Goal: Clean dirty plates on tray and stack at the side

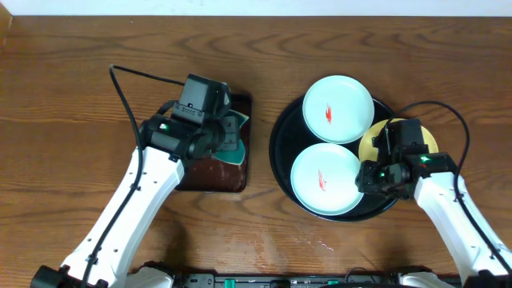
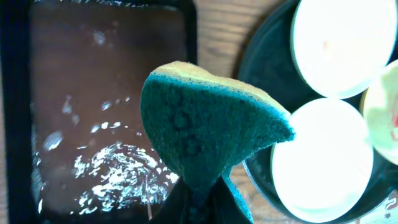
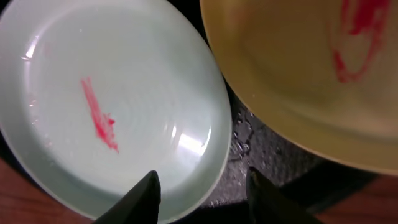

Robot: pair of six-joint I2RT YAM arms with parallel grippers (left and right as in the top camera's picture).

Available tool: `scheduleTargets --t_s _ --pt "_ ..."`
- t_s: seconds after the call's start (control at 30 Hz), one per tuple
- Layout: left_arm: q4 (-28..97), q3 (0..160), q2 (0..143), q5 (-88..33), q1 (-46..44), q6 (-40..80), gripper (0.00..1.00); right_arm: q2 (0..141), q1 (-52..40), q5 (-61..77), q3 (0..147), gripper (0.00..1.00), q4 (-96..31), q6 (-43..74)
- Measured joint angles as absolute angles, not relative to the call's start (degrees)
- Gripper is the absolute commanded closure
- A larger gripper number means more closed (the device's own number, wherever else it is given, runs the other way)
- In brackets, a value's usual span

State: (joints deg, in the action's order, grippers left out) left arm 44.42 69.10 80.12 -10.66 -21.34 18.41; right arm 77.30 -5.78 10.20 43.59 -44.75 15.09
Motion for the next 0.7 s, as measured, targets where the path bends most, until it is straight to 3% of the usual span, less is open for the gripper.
scheduleTargets --t_s 0.33,0.4,0.47,0.57,0.7 --pt "44.8 74.5 80.27 -10.63 -21.93 20.14 0.92 86.52 -5.74 15.66 39.29 0.94 -31.73 17.45" --pt "44.66 75.4 80.27 -10.66 -22.09 20.95 0.92 87.0 -5.74 16.03 39.29 0.92 -30.0 17.78" --pt "44.77 75.55 80.44 -10.63 -22.65 21.56 0.93 87.13 -5.74 16.45 39.29 0.82 -29.3 17.89" --pt "44.8 75.57 81.89 -10.66 -24.58 22.33 0.92 87.09 -5.74 18.41 39.4 0.75 -29.82 16.23" --pt "44.49 75.57 84.16 -10.92 -26.89 22.52 0.93 84.84 -5.74 21.54 40.36 0.69 -37.21 13.8"
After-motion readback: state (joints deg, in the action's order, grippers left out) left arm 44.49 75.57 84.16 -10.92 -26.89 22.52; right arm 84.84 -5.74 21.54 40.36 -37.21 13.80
